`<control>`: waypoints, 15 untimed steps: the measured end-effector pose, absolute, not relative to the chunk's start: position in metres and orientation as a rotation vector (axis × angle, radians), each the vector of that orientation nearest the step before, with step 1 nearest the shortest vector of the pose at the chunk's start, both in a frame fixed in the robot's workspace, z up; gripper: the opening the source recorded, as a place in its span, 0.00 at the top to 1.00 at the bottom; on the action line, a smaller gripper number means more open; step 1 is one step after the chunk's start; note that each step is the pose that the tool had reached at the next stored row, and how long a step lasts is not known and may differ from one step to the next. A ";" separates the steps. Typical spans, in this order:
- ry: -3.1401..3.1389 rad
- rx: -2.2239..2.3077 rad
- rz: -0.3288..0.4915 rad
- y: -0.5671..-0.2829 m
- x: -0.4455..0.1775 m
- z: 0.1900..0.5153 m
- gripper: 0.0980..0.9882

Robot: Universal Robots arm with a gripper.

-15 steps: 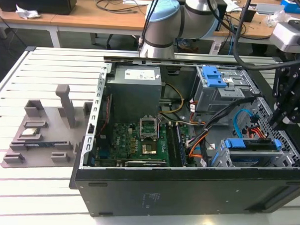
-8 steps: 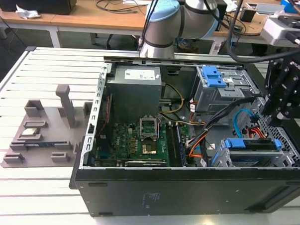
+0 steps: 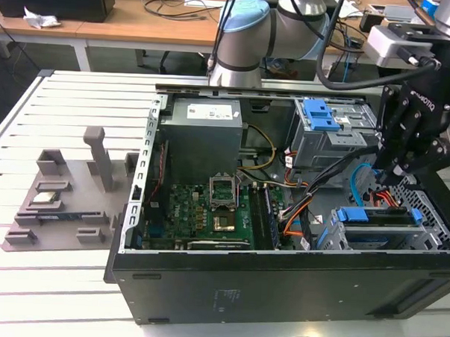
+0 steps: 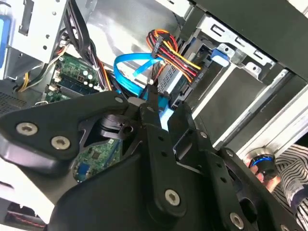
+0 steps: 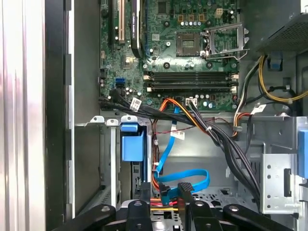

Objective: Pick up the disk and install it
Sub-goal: 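Insert the second disk wire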

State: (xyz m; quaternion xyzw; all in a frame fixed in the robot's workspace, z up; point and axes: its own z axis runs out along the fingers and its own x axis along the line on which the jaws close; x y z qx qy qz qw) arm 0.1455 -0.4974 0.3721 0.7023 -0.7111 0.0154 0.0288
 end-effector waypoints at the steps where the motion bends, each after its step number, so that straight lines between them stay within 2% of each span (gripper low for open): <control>1: -2.194 2.167 0.048 -0.497 0.145 0.372 0.70; 5: -2.194 2.167 0.048 -0.497 0.145 0.371 0.72; 7: -2.194 2.167 0.048 -0.497 0.145 0.371 0.87; 8: -2.194 2.167 0.048 -0.497 0.145 0.371 0.87; 9: -2.194 2.167 0.048 -0.497 0.145 0.371 0.93; 12: -2.194 2.167 0.047 -0.498 0.145 0.370 0.93; 15: -2.192 2.165 0.052 -0.515 0.145 0.369 0.93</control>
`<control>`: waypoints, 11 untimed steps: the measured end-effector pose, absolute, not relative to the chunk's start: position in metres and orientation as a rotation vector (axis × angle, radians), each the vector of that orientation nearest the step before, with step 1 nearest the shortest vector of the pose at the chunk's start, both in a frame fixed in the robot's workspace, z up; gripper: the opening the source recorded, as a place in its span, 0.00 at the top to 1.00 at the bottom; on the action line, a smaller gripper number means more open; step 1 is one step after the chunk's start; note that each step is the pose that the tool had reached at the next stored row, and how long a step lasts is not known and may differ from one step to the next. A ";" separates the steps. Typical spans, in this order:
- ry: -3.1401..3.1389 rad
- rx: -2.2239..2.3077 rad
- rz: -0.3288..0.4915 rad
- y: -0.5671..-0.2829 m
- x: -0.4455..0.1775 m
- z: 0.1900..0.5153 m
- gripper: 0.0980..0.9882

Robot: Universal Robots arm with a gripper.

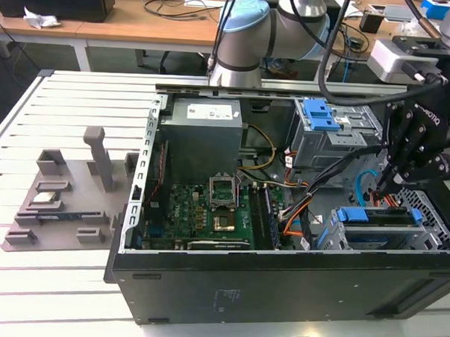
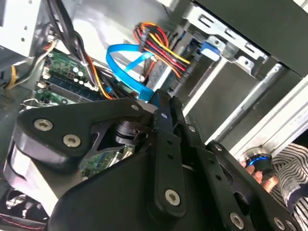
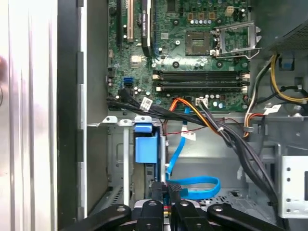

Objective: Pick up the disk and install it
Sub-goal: 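Insert the second disk wire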

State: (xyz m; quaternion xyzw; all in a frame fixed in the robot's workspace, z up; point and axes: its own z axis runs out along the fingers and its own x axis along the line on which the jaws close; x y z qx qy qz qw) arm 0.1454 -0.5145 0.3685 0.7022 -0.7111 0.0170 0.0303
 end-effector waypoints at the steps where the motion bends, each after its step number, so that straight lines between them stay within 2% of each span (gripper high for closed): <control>1: -2.191 2.164 0.053 -0.516 0.146 0.366 0.93; 11: -2.192 2.165 0.052 -0.524 0.151 0.348 0.93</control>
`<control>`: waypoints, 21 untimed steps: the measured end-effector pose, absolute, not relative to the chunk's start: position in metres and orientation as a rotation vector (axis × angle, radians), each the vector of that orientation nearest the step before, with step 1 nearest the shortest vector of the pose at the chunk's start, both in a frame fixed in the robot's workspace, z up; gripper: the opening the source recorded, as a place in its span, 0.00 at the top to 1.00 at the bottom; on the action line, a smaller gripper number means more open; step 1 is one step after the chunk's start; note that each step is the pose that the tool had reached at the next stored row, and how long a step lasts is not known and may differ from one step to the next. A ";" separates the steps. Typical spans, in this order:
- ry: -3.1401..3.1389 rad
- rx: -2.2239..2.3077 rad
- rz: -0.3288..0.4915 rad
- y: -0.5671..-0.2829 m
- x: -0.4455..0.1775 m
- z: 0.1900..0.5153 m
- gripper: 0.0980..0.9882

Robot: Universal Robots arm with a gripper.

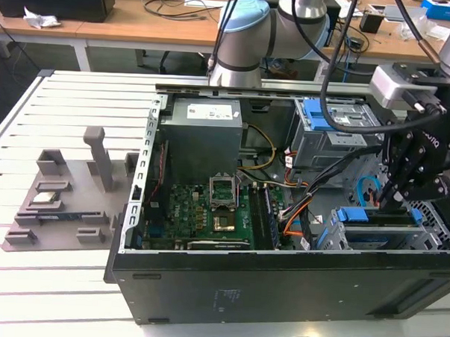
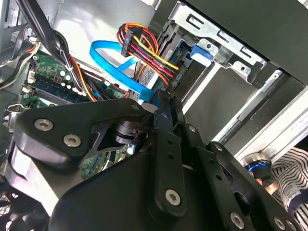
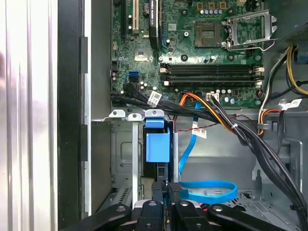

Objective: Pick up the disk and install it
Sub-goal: 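Insert the second disk wire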

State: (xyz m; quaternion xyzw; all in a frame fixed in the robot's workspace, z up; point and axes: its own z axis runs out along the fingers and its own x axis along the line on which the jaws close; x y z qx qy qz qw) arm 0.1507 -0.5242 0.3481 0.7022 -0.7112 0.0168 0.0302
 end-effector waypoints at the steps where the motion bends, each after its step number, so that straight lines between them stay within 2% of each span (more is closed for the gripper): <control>1: -2.192 2.165 0.052 -0.524 0.151 0.347 0.93; 10: -2.195 2.168 0.046 -0.528 0.147 0.344 0.93; 15: -2.216 2.191 -0.003 -0.529 0.148 0.344 0.93; 21: -2.218 2.193 -0.008 -0.531 0.149 0.350 0.93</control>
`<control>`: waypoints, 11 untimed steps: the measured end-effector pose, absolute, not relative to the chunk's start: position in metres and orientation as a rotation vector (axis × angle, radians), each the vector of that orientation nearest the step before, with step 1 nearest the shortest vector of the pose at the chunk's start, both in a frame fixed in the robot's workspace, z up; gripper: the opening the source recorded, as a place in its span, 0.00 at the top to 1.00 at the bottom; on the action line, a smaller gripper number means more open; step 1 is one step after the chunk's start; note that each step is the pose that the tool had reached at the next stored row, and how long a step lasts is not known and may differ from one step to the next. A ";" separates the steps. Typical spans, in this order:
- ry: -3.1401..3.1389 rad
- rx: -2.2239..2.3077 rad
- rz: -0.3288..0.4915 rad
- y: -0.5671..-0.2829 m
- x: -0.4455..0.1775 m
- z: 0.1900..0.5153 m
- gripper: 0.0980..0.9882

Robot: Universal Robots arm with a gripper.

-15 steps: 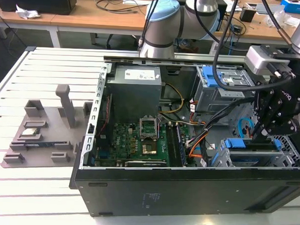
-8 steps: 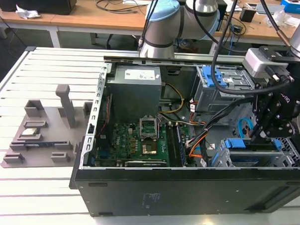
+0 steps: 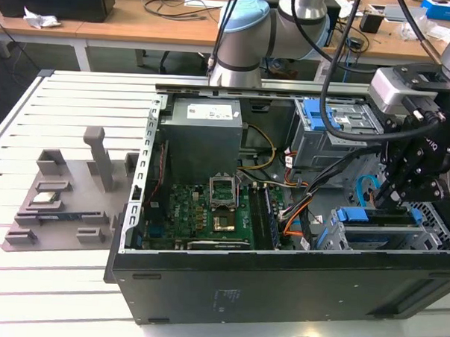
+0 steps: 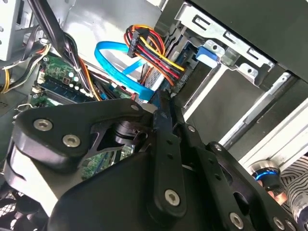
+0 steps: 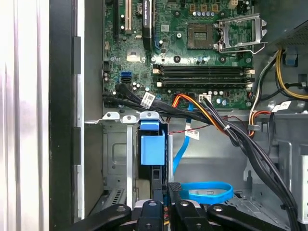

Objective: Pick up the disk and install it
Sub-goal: 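Insert the second disk wire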

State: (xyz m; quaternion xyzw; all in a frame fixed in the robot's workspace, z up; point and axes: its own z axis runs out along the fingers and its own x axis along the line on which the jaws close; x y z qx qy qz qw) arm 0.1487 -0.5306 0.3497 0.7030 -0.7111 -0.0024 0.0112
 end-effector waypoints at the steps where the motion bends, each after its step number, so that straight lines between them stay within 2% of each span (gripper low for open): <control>1: -2.218 2.193 -0.007 -0.533 0.149 0.350 0.93; 11: -2.222 2.198 -0.025 -0.537 0.152 0.348 0.93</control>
